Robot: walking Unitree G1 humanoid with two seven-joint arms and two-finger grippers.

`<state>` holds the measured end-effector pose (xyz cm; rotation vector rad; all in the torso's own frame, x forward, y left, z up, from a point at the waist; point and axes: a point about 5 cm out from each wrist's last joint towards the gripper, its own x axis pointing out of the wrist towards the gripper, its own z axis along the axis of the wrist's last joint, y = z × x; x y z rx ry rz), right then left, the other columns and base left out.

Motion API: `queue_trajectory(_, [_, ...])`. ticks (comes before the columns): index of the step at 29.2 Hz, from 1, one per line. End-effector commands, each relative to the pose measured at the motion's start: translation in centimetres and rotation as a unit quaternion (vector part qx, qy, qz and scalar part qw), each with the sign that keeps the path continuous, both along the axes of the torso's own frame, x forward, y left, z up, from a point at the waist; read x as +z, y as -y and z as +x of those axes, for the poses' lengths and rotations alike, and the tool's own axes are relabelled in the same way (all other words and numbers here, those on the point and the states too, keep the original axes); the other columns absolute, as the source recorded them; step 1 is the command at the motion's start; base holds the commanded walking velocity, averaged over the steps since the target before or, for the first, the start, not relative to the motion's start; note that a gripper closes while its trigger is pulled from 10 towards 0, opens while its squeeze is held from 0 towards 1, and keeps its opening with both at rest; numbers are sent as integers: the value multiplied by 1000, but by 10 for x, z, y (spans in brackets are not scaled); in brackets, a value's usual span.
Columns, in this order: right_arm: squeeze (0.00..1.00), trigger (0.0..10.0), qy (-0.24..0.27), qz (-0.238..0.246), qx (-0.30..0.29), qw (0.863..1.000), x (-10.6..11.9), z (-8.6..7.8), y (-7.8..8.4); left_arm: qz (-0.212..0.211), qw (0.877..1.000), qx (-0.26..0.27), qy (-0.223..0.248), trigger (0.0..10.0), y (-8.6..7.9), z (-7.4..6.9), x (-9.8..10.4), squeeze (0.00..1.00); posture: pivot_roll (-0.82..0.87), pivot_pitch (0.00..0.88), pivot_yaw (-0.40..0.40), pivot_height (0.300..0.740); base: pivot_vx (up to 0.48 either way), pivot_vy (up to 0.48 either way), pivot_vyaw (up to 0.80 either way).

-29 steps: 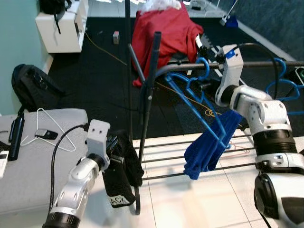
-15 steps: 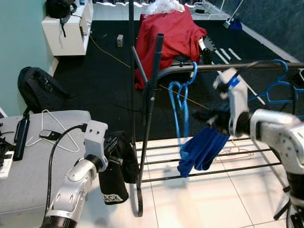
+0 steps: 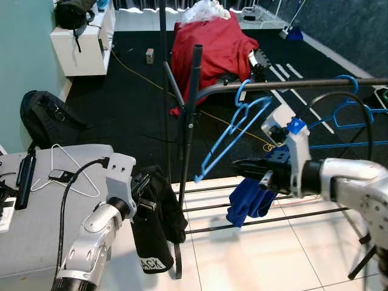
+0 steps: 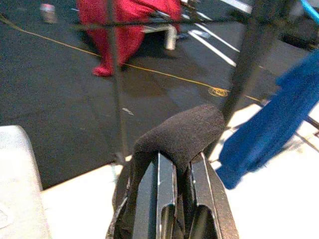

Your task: Hang hanger

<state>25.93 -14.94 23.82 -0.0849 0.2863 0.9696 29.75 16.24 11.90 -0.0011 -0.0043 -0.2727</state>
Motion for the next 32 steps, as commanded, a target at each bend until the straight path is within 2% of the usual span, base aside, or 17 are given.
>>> queue_trajectory(1, [0, 10000, -10, 14, 16, 1000, -11, -2, -8, 4, 999, 35, -6, 10000, -10, -2, -8, 0, -83, 39, -20, 740, 0, 0, 0])
queue_trajectory(3, [0, 10000, -69, 13, 27, 997, -68, -7, -23, 39, 993, 99, -42, 10000, -27, -6, -29, 0, -63, 26, -26, 740, 0, 0, 0])
queue_trajectory(4, [0, 10000, -69, 13, 27, 997, -68, -7, -23, 39, 993, 99, -42, 10000, -27, -6, -29, 0, -63, 26, -26, 740, 0, 0, 0])
queue_trajectory(5, [0, 10000, -87, 5, 30, 996, -87, -11, -26, 54, 990, 115, -53, 10000, -33, -8, -35, 0, -61, 25, -27, 740, 0, 0, 0])
queue_trajectory(9, [0, 10000, -96, 1, 32, 995, -97, -14, -27, 63, 989, 121, -58, 10000, -35, -9, -38, 0, -61, 25, -27, 740, 0, 0, 0])
queue_trajectory(10, [0, 10000, -122, 5, 22, 992, -113, -16, -26, 73, 987, 130, -65, 10000, -40, -13, -42, 0, -45, 19, -31, 740, 0, 0, 0])
queue_trajectory(13, [0, 10000, -147, 12, 8, 989, -127, -18, -25, 78, 984, 143, -72, 10000, -44, -16, -45, 0, -38, 11, -33, 740, 0, 0, 0])
queue_trajectory(15, [0, 10000, -201, 13, -28, 979, -165, -23, -22, 86, 976, 177, -88, 10000, -55, -25, -56, 0, -24, 0, -51, 740, 0, 0, 0])
queue_trajectory(17, [0, 10000, -219, 8, -49, 974, -181, -24, -20, 82, 974, 189, -95, 10000, -57, -29, -62, 0, -18, 0, -52, 740, 0, 0, 0])
queue_trajectory(22, [0, 10000, -226, 5, -86, 970, -196, -22, -18, 66, 971, 201, -106, 10000, -58, -33, -68, 0, -18, 0, -49, 740, 0, 0, 0])
queue_trajectory(23, [0, 10000, -217, 0, -140, 966, -211, -15, -13, 32, 967, 213, -137, 10000, -57, -36, -81, 0, -23, 0, -54, 740, 0, 0, 0])
queue_trajectory(24, [0, 10000, -217, 0, -140, 966, -211, -15, -13, 32, 967, 213, -137, 10000, -57, -36, -81, 0, -23, 0, -54, 740, 0, 0, 0])
queue_trajectory(25, [0, 10000, -203, 1, -207, 957, -225, -8, -7, 5, 961, 211, -177, 10000, -54, -40, -96, 0, -28, 0, -64, 740, 0, 0, 0])
queue_trajectory(26, [0, 10000, -203, 1, -207, 957, -225, -8, -7, 5, 961, 211, -177, 10000, -54, -40, -96, 0, -28, 0, -64, 740, 0, 0, 0])
queue_trajectory(28, [0, 10000, -186, -1, -332, 925, -242, 0, 2, 9, 960, 182, -211, 10000, -39, -43, -115, 0, -7, 0, -87, 740, 0, 0, 0])
queue_trajectory(29, [0, 10000, -184, -1, -360, 915, -244, 1, 3, 21, 962, 170, -211, 10000, -35, -43, -117, 0, -7, 0, -87, 740, 0, 0, 0])
queue_trajectory(32, [0, 10000, -179, -7, -375, 910, -249, 0, 3, 19, 961, 173, -214, 10000, -35, -44, -120, 0, 15, 0, -88, 740, 0, 0, 0])
